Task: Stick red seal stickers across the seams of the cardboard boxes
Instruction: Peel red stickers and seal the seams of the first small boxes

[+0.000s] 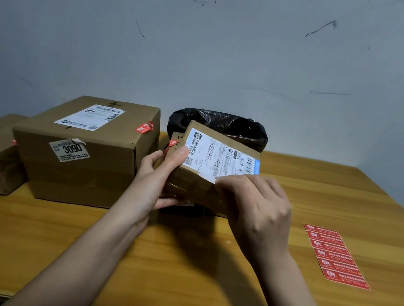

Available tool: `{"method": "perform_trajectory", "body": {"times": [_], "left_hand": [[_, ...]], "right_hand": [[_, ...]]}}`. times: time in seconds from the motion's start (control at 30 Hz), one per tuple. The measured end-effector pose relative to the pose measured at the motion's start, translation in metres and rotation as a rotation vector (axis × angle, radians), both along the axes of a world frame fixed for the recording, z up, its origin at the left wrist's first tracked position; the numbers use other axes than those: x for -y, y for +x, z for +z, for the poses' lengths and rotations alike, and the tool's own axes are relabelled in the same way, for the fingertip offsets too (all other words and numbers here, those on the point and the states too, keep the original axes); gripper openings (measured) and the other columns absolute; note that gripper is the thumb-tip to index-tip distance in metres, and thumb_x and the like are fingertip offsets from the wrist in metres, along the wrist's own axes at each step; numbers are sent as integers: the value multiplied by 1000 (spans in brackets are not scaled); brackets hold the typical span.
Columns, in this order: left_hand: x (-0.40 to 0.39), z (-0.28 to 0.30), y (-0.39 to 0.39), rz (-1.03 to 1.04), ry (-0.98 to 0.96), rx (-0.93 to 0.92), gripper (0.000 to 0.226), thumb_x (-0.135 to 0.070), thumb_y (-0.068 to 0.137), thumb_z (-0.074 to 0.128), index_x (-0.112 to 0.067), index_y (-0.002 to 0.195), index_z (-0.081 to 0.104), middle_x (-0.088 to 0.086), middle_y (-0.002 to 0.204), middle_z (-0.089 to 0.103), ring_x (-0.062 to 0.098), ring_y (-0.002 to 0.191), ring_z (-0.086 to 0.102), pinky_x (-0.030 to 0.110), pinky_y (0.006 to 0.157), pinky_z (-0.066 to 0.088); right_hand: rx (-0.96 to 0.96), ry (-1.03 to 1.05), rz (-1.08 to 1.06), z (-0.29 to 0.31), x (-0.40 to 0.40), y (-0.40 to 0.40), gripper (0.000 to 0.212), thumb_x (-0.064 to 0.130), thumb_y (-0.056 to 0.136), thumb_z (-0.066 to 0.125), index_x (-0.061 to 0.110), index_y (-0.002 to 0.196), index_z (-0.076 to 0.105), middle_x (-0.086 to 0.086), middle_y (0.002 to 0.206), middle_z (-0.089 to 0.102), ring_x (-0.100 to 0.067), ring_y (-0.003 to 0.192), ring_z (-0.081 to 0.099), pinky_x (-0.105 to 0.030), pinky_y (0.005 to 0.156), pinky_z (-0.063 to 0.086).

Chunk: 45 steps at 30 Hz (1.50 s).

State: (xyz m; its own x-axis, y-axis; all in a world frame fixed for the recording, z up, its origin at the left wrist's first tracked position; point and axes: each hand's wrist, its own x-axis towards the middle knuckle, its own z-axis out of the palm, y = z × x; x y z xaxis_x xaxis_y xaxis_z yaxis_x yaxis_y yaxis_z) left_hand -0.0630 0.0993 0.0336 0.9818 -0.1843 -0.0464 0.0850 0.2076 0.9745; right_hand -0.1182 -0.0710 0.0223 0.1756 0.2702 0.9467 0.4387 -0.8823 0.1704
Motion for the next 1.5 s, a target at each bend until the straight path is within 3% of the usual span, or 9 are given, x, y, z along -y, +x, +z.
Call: {"method": "perform_trajectory", "body": {"times": [0.2, 0.33, 0.47, 0.63, 0.8, 1.07, 1.23, 1.37, 1.5], "left_hand": [[-5, -1, 5, 5, -71, -10, 92, -62, 60, 75, -24, 137, 43, 4, 119, 66, 20, 99, 69, 38, 73, 59], [-3, -1, 3, -20, -60, -19, 89, -63, 61, 73, -27, 137, 44, 4, 120, 65, 21, 103, 67, 36, 69, 58], [-3, -1, 3, -26, -54, -35, 79, -66, 63, 70, -31, 131, 49, 4, 121, 63, 24, 105, 66, 36, 66, 58], [-6, 3, 1, -37, -69, -31, 72, -67, 65, 62, -34, 128, 52, -1, 118, 66, 24, 106, 65, 35, 65, 57], [-10, 7, -3, -26, -76, -16, 46, -65, 83, 48, -39, 119, 59, -3, 108, 72, 20, 100, 68, 31, 62, 55], [-8, 10, -11, -80, -36, -18, 44, -67, 82, 45, -39, 112, 61, -4, 104, 73, 17, 97, 68, 34, 74, 54], [-12, 11, -9, -69, -43, -57, 45, -66, 84, 45, -33, 109, 63, 0, 95, 74, 18, 90, 67, 33, 69, 50], [-14, 11, -6, -85, -15, -60, 50, -68, 84, 43, -32, 112, 64, -2, 88, 72, 16, 85, 65, 30, 66, 47], [-16, 12, -5, -89, 9, -60, 51, -68, 85, 41, -32, 113, 63, 0, 91, 71, 18, 89, 63, 30, 66, 45]], "right_hand": [[-31, 70, -15, 11, -4, -8, 12, 12, 92, 61, 9, 83, 69, -2, 77, 71, -19, 68, 65, -35, 60, 45], [-124, 243, 63, 9, -7, -5, 12, 18, 91, 60, 21, 102, 55, 1, 91, 71, -7, 80, 58, -27, 72, 45], [-269, 402, 214, 6, -2, -3, 35, 22, 86, 64, 24, 115, 43, 3, 115, 66, -12, 101, 64, -45, 79, 52], [-316, 343, 250, 1, 4, -3, 52, 26, 79, 71, 16, 117, 37, -5, 131, 52, -14, 124, 50, -47, 90, 48], [-325, 495, 350, -9, 6, -2, 60, 22, 76, 75, 18, 121, 35, -9, 138, 42, -22, 131, 45, -36, 104, 43], [-350, 818, 482, -10, -1, -1, 64, 10, 76, 75, 25, 122, 33, 2, 131, 48, -8, 117, 56, -17, 90, 48], [-339, 487, 345, -8, 12, -6, 82, 32, 73, 79, 21, 135, 27, -1, 143, 38, -21, 133, 44, -41, 106, 41], [-342, 170, 131, -3, 20, -6, 98, 39, 73, 77, 14, 145, 16, -5, 151, 33, -18, 138, 37, -34, 109, 34], [-398, 75, 74, -2, 24, -4, 110, 37, 71, 81, 19, 148, 4, -12, 152, 35, -22, 141, 35, -38, 110, 32]]}}
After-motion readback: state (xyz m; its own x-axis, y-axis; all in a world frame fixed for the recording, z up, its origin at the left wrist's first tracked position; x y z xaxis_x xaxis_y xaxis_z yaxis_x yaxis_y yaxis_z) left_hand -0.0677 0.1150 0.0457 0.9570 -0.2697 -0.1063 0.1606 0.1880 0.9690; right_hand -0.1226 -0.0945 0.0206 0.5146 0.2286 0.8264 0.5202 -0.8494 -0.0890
